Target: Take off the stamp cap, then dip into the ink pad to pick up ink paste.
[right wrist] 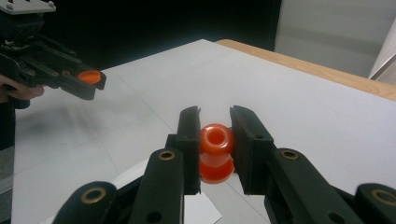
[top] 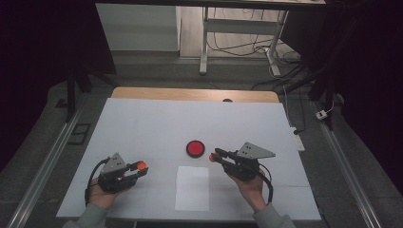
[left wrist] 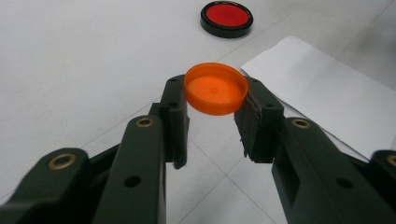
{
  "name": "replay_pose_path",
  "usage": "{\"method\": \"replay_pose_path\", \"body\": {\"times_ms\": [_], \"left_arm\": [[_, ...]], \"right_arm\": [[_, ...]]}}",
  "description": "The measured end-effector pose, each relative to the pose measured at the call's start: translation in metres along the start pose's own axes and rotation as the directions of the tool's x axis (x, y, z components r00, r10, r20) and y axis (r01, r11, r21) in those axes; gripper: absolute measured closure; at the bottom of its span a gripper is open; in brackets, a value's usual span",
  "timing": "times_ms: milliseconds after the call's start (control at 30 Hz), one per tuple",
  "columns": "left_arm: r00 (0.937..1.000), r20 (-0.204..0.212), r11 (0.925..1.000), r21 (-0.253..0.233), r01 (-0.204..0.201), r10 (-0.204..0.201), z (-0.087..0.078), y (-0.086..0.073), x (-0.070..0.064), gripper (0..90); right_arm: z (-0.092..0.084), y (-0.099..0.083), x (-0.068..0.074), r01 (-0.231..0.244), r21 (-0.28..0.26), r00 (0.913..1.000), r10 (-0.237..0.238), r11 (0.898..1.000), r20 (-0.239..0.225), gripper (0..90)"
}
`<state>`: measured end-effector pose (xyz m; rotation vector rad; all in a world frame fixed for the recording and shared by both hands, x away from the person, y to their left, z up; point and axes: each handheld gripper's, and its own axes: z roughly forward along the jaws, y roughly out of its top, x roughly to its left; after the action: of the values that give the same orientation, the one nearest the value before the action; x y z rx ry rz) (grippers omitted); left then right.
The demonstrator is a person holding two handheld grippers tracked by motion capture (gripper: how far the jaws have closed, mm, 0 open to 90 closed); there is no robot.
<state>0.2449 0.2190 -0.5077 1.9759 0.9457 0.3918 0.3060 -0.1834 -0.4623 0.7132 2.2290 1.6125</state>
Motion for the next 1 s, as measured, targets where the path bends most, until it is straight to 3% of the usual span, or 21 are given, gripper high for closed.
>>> {"method": "replay_pose_path", "body": {"times_ms": [500,1000], "left_arm": [[1.0000,0.005,1.0000,0.005,0.001,-0.001,0.002,0.000,0.000,65.2],[1.0000,0.009,0.9999,0.011,0.003,-0.004,0.004,-0.001,0.001,65.2]], "right_arm": [[0.002,0.001,0.000,0.002,-0.001,1.0000,-0.002,1.000,-0.002,72.4],[0.015,-0.001,-0.005,-0.002,0.019,1.0000,0.002,1.000,0.003,72.3]]}}
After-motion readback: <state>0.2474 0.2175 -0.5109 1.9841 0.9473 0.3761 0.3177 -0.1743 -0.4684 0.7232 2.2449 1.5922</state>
